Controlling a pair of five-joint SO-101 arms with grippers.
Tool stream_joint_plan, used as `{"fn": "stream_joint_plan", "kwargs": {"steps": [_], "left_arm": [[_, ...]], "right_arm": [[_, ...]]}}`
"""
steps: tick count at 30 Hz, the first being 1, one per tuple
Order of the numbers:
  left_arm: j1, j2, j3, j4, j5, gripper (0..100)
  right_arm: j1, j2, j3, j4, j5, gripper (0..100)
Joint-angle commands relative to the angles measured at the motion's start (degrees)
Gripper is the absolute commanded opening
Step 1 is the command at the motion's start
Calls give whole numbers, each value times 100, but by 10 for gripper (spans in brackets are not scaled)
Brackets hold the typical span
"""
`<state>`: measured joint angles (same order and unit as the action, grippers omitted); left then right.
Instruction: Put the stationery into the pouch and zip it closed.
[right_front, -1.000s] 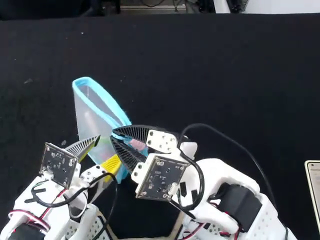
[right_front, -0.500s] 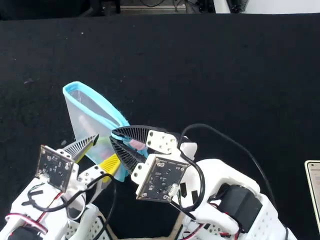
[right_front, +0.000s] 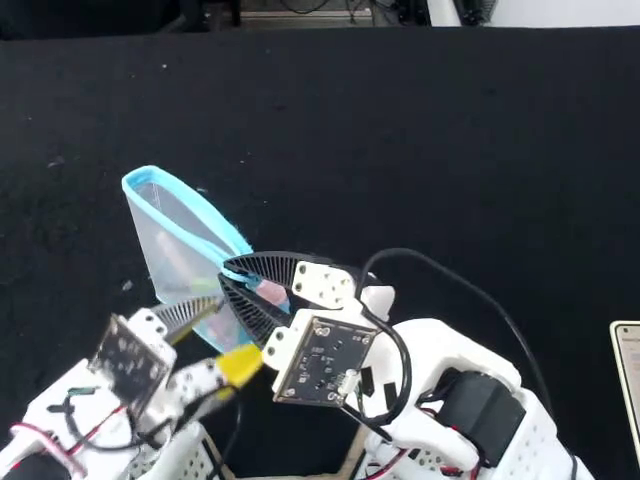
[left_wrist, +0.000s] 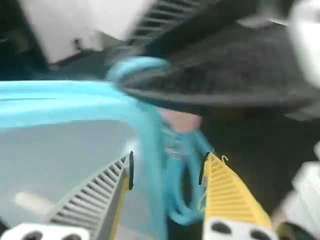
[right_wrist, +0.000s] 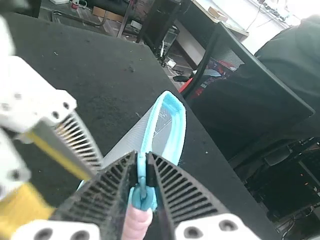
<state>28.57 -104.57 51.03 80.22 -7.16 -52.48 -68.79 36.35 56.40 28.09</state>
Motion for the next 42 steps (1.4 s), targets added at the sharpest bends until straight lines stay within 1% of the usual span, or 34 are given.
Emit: {"fn": "stream_joint_plan", "kwargs": {"steps": [1, 5, 8, 15, 19, 24, 27, 31, 36, 39, 42], "left_arm": [[-743, 18, 189, -440, -53, 240], [-1033, 18, 207, -475, -62, 239], [-1042, 18, 207, -422, -62, 238], [-1147, 9, 189, 193, -62, 238], [-1719, 9, 57, 308, -202, 238], [-2457, 9, -505, 721, -633, 238], [-2721, 9, -734, 932, -756, 238], [-2826, 0, -831, 1108, -914, 238], [-2818, 0, -831, 1125, -985, 238], [-2818, 0, -831, 1196, -985, 238], [-2818, 0, -1015, 1512, -949, 238]], "right_arm": [[-53, -136, -31, -9, -44, 11], [-53, -136, -31, -9, -44, 11], [-53, -127, -31, -26, -44, 11], [-53, -92, -22, -35, -44, 11], [-53, -101, 110, -105, -44, 11], [-53, -119, 725, -870, -44, 11], [-53, -119, 945, -1204, -44, 11], [-53, -127, 980, -1257, -44, 11], [-53, -136, 1015, -1240, -53, 11], [-53, -136, 980, -1240, -413, 11], [-53, -136, 971, -1266, -589, 11]]}}
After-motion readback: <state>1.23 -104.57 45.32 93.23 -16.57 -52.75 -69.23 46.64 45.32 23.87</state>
